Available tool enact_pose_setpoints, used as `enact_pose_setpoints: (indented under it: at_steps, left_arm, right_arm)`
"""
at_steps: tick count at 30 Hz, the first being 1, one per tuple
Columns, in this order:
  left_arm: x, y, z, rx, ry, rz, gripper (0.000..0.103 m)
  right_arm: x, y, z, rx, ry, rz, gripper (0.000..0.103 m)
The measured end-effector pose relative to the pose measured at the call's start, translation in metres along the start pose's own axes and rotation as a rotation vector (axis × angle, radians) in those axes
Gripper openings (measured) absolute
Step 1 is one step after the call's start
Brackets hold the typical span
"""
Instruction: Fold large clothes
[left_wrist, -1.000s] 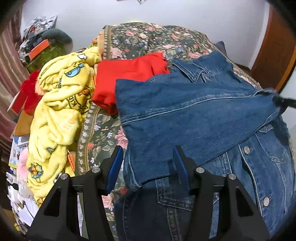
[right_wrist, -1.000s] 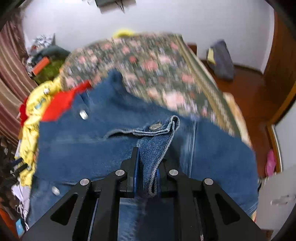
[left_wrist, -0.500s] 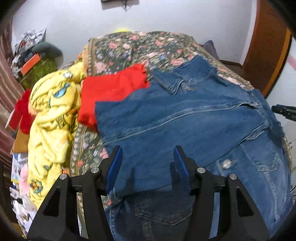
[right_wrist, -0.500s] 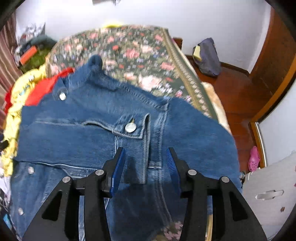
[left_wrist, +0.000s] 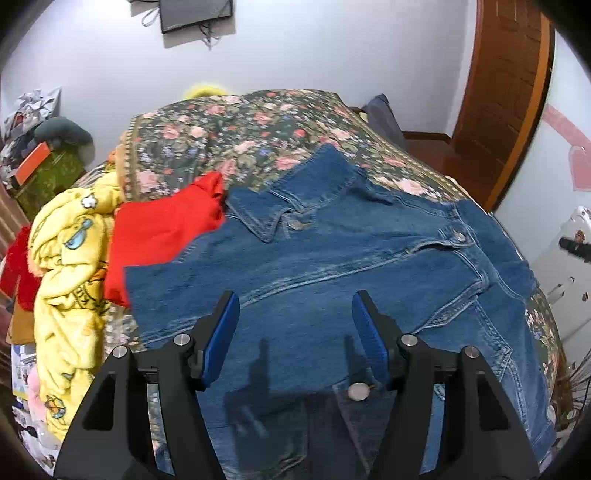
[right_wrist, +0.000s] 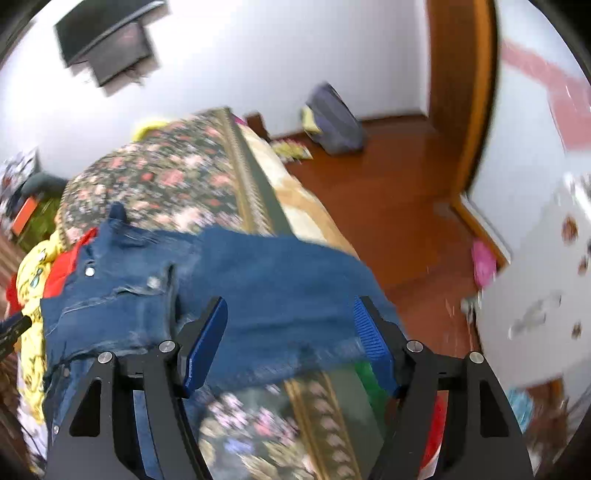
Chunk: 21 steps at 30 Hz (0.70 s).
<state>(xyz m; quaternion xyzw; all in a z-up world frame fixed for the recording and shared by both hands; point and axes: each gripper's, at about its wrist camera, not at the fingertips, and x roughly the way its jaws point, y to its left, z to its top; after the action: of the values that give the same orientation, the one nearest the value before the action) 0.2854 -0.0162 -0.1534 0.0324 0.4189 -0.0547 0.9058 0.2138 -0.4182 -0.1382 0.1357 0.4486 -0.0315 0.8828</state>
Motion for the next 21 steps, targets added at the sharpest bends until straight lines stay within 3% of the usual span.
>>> enact_pose_setpoints:
  at_steps: [4, 7, 9, 18, 21]
  left_arm:
    - [0.01, -0.011, -0.004, 0.004, 0.03, -0.016, 0.063]
    - [0.014, -0.014, -0.009, 0.002, 0.05, -0.018, 0.063]
    - [0.016, -0.013, -0.011, 0.001, 0.06, -0.012, 0.063]
    - [0.026, 0.002, -0.024, -0.025, 0.104, 0.028, 0.063]
    - [0.029, 0.004, -0.03, -0.028, 0.118, 0.037, 0.063]
  right_arm:
    - [0.027, -0.024, -0.016, 0.106, 0.095, 0.04, 0.067]
    - [0.06, -0.042, -0.03, 0.242, 0.199, 0.13, 0.067]
    - [0.068, -0.043, -0.033, 0.271, 0.218, 0.153, 0.07]
    - [0.102, -0.048, -0.014, 0.381, 0.172, 0.172, 0.079]
    - [0.104, -0.052, -0.007, 0.387, 0.148, 0.154, 0.077]
